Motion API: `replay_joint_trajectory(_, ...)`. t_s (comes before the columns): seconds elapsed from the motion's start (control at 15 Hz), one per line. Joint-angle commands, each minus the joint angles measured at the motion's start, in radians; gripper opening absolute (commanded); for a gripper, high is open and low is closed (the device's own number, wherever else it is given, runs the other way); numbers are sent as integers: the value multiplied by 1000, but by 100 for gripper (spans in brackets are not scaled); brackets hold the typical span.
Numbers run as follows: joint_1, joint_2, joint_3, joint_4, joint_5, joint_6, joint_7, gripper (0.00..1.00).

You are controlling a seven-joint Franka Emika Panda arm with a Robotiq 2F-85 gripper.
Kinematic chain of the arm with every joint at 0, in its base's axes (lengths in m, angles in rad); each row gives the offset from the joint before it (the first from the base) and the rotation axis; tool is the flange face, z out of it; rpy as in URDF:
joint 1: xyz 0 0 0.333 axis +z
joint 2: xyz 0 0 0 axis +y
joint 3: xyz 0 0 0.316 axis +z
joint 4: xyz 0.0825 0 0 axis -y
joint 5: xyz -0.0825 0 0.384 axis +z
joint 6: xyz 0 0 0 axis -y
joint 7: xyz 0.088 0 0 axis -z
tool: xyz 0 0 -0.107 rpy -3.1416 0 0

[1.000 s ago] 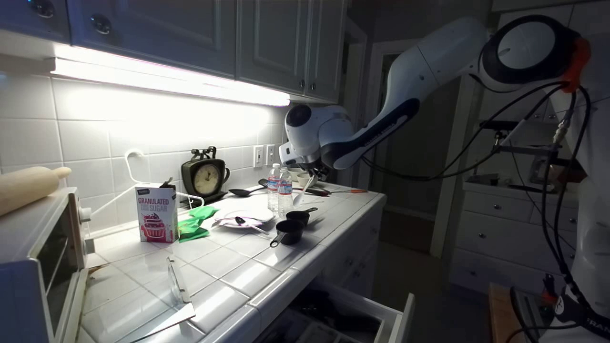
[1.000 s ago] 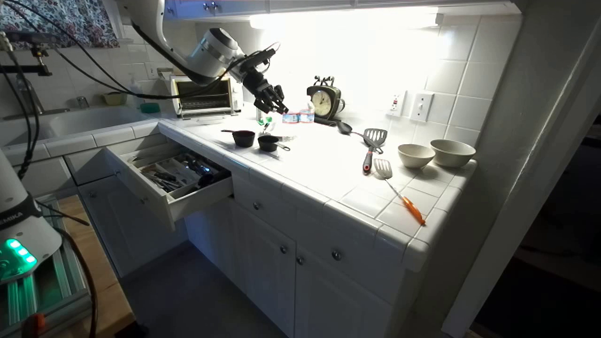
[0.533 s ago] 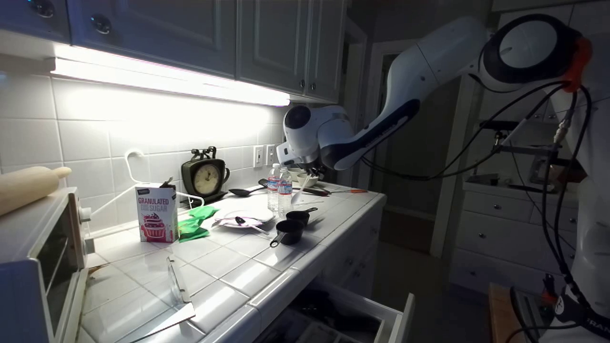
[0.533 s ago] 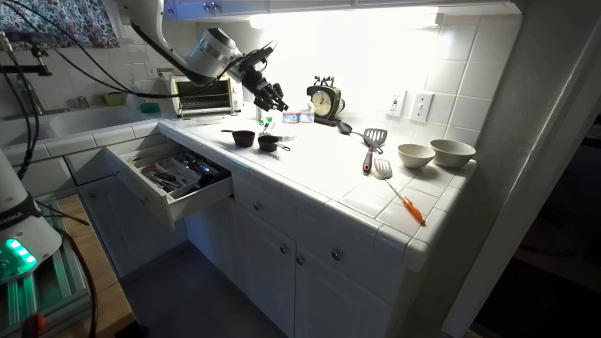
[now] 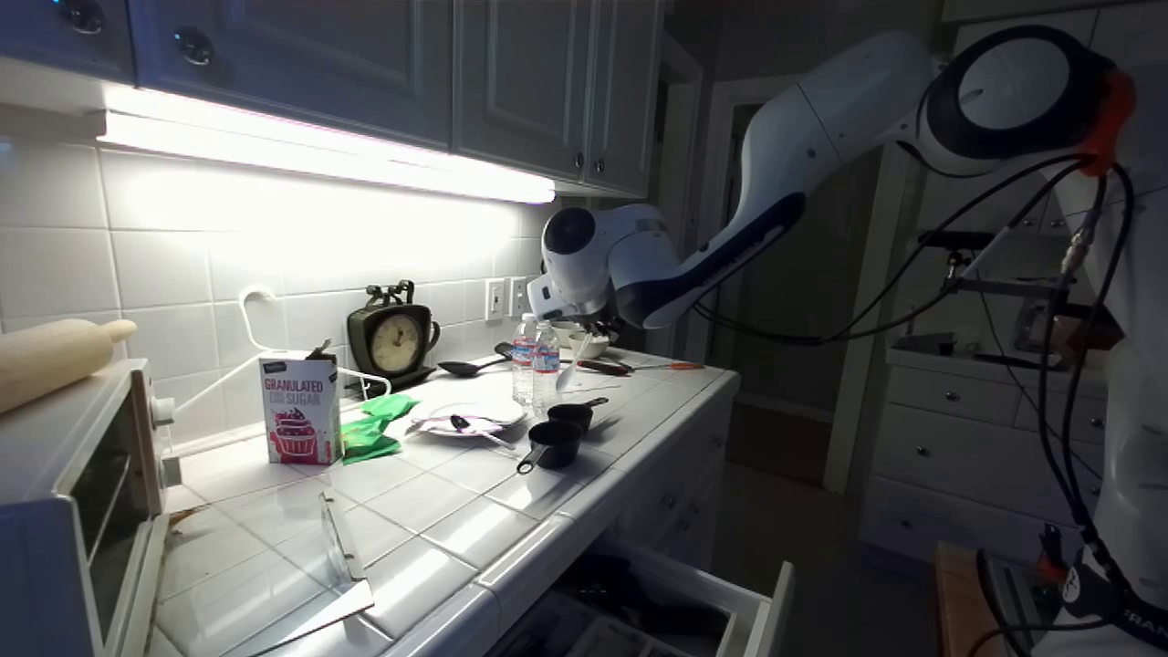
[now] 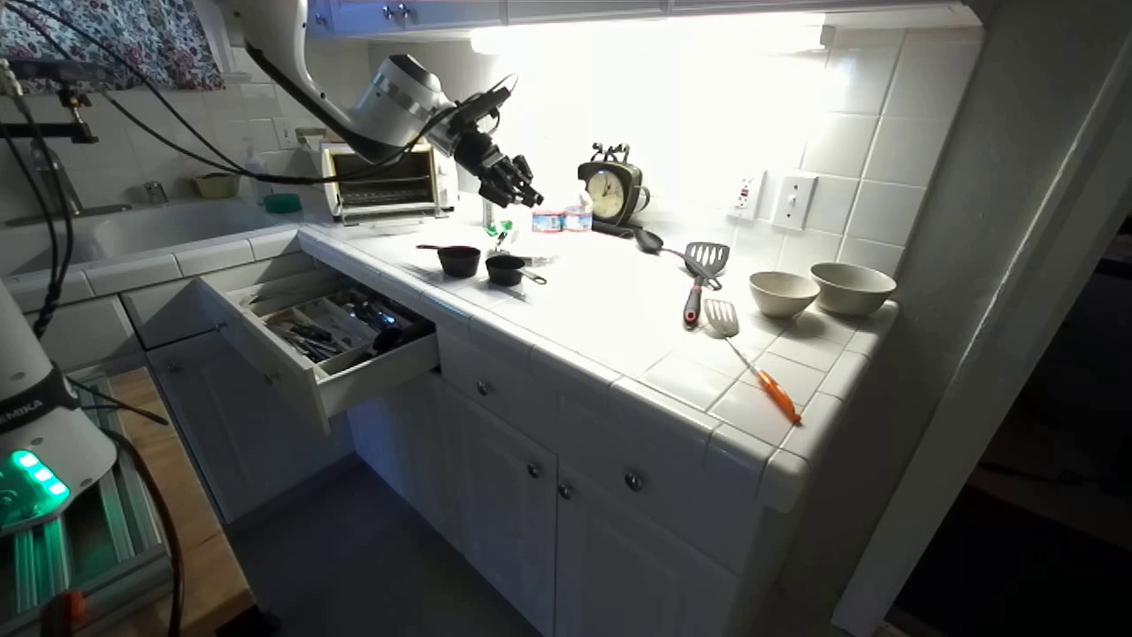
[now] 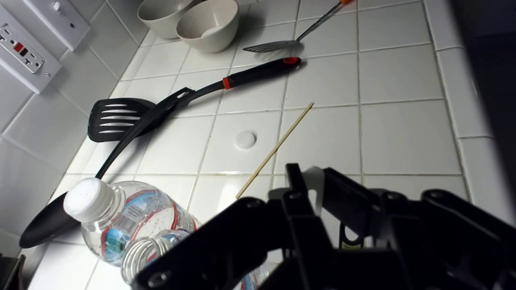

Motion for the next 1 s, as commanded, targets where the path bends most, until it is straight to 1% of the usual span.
replay_joint_trajectory(0.0,2,-30,7,-44,-59,7,23,4)
replay_joint_trajectory(0.33,0,-39,13,-53,-64,10,17,4)
replay_joint_trajectory(0.73,-20,-70,37,-78,-1,30,-31,4)
replay_joint_trajectory(0.93,-33,-92,53,-107,37,60,-49,4)
